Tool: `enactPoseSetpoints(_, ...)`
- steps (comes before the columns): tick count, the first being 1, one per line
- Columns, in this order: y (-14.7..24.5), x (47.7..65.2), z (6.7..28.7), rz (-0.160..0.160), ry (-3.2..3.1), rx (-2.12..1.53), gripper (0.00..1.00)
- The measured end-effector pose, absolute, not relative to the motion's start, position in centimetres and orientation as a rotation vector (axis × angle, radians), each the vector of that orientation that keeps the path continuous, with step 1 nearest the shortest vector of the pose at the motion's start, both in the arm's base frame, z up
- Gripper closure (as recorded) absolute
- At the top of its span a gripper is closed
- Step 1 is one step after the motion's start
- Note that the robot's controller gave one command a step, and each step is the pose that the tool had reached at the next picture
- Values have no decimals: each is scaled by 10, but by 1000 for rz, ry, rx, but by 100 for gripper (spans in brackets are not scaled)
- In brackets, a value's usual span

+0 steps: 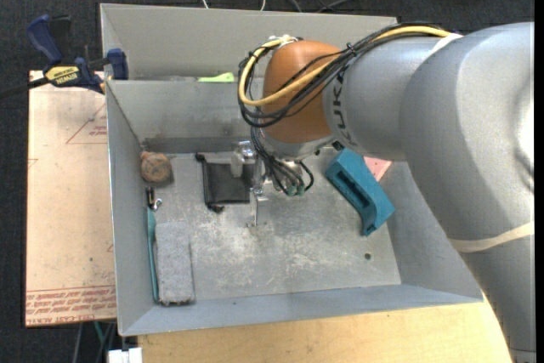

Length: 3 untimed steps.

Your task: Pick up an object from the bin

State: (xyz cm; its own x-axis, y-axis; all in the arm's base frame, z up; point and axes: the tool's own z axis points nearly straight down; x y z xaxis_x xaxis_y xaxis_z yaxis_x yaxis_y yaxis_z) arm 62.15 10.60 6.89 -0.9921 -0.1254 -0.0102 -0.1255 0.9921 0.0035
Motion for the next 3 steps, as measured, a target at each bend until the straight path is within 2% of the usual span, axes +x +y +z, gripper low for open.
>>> enactPoseSetpoints(1, 105, 619, 71, 2, 3110, -294, 100)
enactPoseSetpoints(2, 105, 619, 72, 2, 3110, -295, 100)
enactPoseSetpoints(3, 104, 622, 127, 3, 3116, -267, 100)
